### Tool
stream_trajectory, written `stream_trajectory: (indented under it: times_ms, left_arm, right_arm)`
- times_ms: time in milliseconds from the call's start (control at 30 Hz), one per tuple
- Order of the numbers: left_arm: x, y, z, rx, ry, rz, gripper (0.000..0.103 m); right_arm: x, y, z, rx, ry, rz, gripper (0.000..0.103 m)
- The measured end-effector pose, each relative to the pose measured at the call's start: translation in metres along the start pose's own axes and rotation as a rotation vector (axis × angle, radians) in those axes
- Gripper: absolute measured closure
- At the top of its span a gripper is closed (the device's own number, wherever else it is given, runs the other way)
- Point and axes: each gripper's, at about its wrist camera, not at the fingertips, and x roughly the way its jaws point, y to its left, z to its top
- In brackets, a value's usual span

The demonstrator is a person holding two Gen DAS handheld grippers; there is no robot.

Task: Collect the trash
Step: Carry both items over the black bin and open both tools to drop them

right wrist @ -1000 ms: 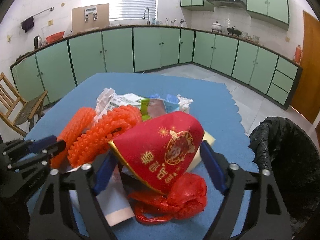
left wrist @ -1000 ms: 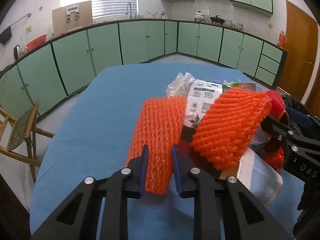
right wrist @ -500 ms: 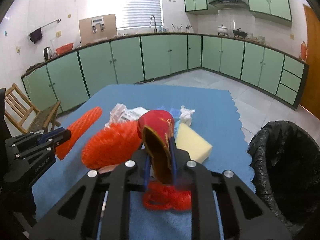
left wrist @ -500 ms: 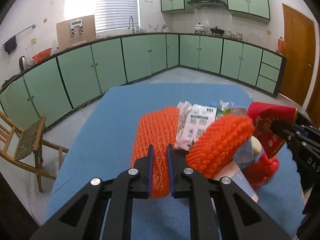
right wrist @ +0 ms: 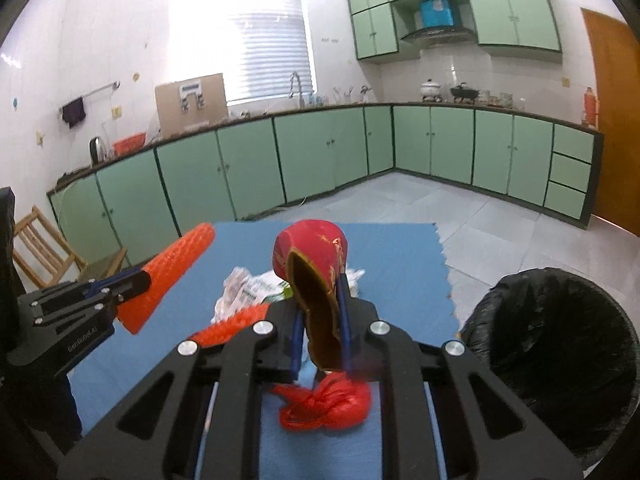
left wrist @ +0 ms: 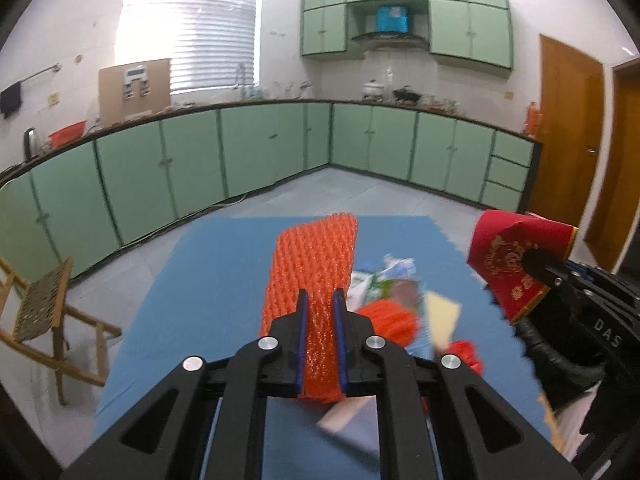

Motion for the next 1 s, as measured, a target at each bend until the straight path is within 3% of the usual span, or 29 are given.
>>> stream_trajectory:
  times_ms: [167,467,733,1000]
  left_arm:
    - [-0.001,-0.042,0.016,0.046,-0.029,-0.113,0.091]
    - [0.016,-0.134,0.041,0.104,-0.058,-0.334,0.091]
    - [0.047,-0.223,0.040,0.158,0.001,-0.500,0.091]
    - [0.087,-0.294,0.011,0.212,0.088,-0.566,0.092]
  right_arm:
    - [-0.021,-0.033,0.008,0.030,-0.037,-0.063,0.089]
    - [-0.061,-0.122,0.002,0.091,-0.060,-0.264,0.089]
    - [-0.079,-0.212,-0.035,0.170,-0.023,-0.422,0.089]
    - [-0.069,-0.273,-0.077,0.221,0.046,-0.497,0.090]
